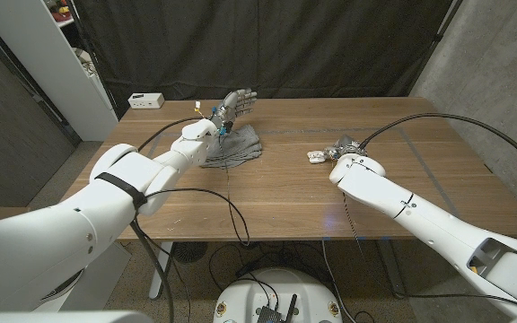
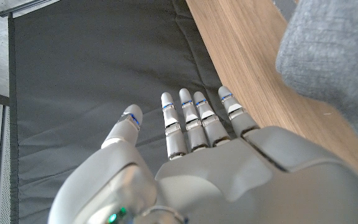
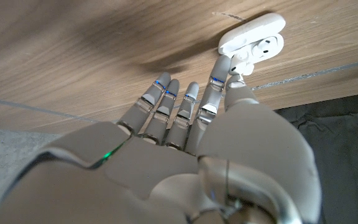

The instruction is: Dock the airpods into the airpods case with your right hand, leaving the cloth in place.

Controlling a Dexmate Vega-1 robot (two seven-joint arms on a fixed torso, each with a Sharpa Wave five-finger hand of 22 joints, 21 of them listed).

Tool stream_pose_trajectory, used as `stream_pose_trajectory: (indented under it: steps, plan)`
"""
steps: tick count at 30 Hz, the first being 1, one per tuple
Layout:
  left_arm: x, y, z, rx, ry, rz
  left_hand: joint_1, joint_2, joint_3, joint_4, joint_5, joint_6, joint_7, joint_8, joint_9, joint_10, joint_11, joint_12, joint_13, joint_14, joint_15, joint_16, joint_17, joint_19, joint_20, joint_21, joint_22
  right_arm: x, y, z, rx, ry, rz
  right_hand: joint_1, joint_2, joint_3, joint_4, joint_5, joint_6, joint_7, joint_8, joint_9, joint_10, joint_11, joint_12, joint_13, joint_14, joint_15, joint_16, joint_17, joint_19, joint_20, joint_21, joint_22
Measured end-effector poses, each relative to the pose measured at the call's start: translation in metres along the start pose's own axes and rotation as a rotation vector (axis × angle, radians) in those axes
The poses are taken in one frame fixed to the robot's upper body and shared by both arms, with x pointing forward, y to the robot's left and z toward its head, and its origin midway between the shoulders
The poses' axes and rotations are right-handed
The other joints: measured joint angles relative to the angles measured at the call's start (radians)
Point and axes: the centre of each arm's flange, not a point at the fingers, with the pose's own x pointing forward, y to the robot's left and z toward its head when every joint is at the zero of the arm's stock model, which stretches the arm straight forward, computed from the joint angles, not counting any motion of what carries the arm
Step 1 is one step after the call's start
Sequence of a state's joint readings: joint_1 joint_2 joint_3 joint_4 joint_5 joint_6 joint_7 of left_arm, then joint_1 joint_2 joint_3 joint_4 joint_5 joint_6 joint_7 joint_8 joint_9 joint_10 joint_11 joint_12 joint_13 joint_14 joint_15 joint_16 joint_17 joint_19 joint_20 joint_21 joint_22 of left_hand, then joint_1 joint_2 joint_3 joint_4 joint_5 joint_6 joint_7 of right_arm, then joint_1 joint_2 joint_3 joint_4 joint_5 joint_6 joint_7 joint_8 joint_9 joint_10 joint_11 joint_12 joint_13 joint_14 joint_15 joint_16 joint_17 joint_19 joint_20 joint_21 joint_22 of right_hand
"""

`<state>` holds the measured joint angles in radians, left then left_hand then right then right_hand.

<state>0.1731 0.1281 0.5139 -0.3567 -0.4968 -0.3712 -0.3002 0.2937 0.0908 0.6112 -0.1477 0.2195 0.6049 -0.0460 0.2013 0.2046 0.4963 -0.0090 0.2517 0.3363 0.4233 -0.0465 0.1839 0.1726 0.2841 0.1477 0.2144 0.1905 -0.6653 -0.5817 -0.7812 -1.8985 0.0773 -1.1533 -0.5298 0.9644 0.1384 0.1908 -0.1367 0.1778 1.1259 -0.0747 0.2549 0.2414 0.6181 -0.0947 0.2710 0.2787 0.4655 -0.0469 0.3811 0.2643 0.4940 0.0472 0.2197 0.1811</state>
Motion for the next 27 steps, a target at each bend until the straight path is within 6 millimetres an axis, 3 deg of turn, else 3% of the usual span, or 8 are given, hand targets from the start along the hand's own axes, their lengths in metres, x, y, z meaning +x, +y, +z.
stream_pose_trajectory:
  steps: [27]
  plan:
    - [-0.0035,-0.0005,0.0003,0.008,-0.028,-0.015,0.0,0.0,0.0,0.0,0.0,0.0,0.0,0.0,0.0,0.0,0.0,0.0,0.0,0.0,0.0,0.0,0.0,0.0,0.0,0.0,0.0,0.0066,0.0031,-0.0032,0.022,0.018,-0.038,0.0,0.0,0.004,-0.004,0.0,0.009,0.002,-0.003,-0.009,0.016,0.006,0.0,0.0,0.008,-0.002,0.0,-0.004,0.004,-0.015,0.0,0.003]
